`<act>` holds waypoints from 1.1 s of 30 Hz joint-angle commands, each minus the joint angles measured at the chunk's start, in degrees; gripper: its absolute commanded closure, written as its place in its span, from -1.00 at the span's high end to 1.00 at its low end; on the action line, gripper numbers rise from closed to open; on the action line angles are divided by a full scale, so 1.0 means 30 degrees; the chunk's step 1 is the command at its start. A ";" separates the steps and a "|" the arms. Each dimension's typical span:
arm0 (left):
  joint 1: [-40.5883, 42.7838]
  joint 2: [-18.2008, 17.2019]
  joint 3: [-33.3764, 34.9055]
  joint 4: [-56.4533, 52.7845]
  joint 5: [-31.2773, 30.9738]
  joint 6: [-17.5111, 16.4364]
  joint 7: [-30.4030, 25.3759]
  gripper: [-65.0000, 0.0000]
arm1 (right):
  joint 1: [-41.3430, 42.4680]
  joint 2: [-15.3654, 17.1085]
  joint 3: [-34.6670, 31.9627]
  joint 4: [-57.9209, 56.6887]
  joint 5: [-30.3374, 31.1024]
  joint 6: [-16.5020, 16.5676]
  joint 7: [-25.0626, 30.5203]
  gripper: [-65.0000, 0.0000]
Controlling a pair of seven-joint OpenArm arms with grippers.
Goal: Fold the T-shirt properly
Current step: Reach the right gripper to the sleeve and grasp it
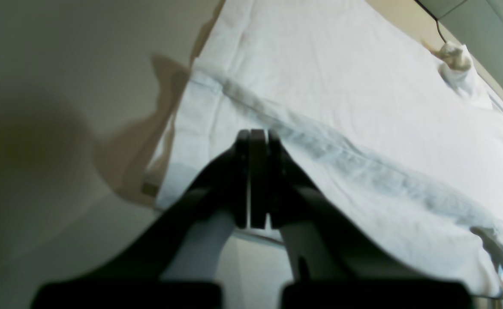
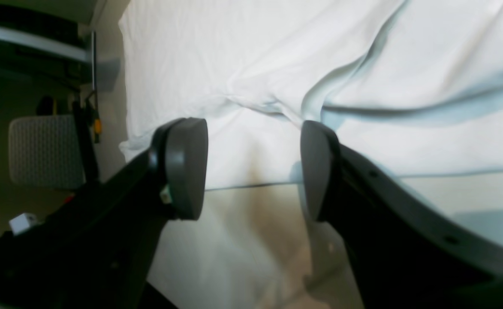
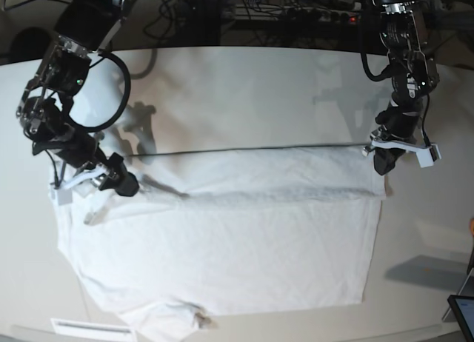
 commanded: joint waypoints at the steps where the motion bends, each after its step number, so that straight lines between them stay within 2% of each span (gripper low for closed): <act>1: -0.0119 -0.0283 -0.0146 0.0335 -0.0130 -0.0140 -0.0406 -1.00 | 0.0362 -0.0016 -0.0054 0.0017 0.0462 -0.0050 0.0287 0.02; 7: -0.0119 -0.0283 -0.0146 0.0423 -0.0130 -0.0140 -0.0406 -1.00 | 0.0450 -0.0104 -0.0084 -0.1126 0.0462 -0.0138 0.1459 0.02; 12: -0.0119 -0.0283 -0.0146 0.0364 -0.0130 -0.0140 -0.0406 -1.00 | 0.0772 -0.0163 -0.0113 -0.1214 0.0315 -0.0167 0.1606 0.02; 17: -0.0119 -0.0283 -0.0146 0.0364 -0.0130 -0.0140 -0.0406 -1.00 | 0.1505 -0.0368 -0.0113 -0.1918 -0.1238 -0.0109 0.1606 0.02; 26: -0.0089 -0.0283 -0.0146 0.0335 -0.0130 -0.0140 -0.0406 -1.00 | 0.1915 -0.0368 -0.0113 -0.3500 -0.1267 -0.0079 0.2163 0.01; 27: -0.0089 -0.0283 -0.0146 0.0335 -0.0130 -0.0140 -0.0406 -1.00 | 0.1944 -0.0368 -0.0113 -0.3617 -0.1267 -0.0079 0.2163 -0.04; 31: -0.0089 -0.0283 -0.0146 0.0335 -0.0130 -0.0140 -0.0406 -1.00 | 0.2120 -0.0368 -0.0172 -0.3793 -0.1267 -0.0050 0.2133 -0.60; 33: -0.0089 -0.0283 -0.0146 0.0335 -0.0130 -0.0140 -0.0406 -1.00 | 0.2179 -0.0280 -0.0670 -0.3822 -0.1267 -0.0050 0.2133 -0.78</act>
